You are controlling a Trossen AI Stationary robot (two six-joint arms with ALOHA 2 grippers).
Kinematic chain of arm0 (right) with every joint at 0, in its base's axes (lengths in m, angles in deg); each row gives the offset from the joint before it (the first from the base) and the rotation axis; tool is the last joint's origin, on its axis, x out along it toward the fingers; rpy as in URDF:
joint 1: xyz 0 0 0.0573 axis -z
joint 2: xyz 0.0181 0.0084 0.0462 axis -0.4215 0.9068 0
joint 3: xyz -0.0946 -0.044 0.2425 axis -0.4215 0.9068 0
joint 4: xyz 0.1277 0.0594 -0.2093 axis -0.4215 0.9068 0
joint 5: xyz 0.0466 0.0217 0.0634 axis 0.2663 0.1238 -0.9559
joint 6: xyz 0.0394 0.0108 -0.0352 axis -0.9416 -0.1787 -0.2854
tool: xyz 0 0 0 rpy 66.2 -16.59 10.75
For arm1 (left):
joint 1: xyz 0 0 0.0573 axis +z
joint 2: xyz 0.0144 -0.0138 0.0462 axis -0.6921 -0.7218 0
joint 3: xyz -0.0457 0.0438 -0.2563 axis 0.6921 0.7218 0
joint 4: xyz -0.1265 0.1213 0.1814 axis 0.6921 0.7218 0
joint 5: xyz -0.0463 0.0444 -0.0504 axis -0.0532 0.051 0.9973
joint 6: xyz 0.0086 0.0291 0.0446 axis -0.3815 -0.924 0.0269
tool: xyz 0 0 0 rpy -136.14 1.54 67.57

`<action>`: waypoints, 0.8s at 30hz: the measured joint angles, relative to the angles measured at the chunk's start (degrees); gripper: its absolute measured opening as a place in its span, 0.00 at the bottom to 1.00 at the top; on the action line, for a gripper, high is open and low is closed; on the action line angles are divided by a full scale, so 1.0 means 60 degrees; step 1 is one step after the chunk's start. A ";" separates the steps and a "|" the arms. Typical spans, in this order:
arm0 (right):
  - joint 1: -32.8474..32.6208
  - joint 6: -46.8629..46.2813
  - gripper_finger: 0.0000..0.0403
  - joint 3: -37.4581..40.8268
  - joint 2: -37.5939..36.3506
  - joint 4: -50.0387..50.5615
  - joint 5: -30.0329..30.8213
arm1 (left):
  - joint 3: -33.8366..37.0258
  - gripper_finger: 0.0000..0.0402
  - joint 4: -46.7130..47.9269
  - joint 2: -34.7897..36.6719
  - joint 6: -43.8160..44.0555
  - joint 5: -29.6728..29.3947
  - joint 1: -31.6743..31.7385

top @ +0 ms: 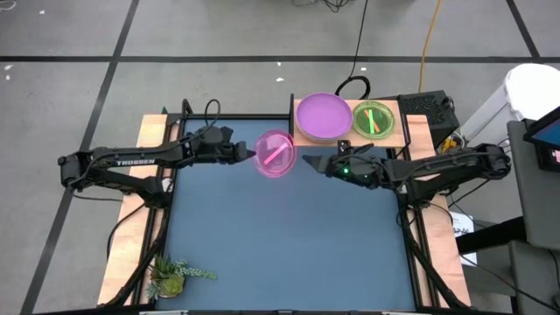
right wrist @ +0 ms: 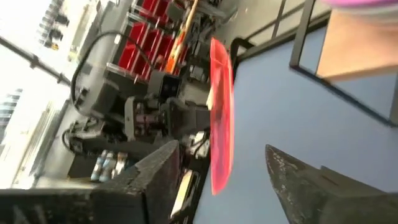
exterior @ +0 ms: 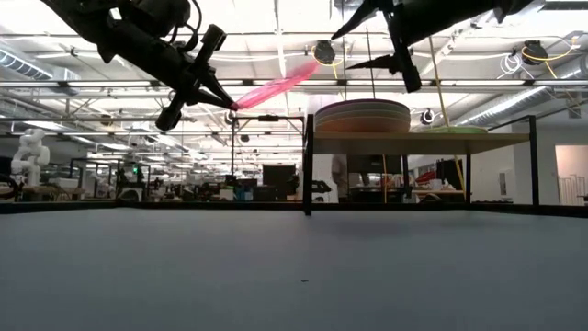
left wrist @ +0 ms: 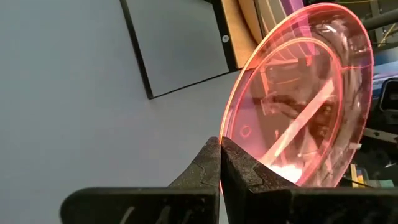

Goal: Place and stack plates onto a shelf
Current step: Stack the small pink plate on the small green plate on the shelf

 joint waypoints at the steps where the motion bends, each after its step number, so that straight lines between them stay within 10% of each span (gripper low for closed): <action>1: 0.0069 0.0003 0.57 -0.0003 0.0062 -0.0016 -0.0254 | 0.0000 0.00 -0.0014 0.0000 -0.0003 -0.0012 0.0000; 24: 0.0990 -0.0033 0.57 0.0000 0.1856 -0.2055 -0.1869 | 0.0000 0.00 0.0044 -0.0004 -0.0321 -0.0033 0.0000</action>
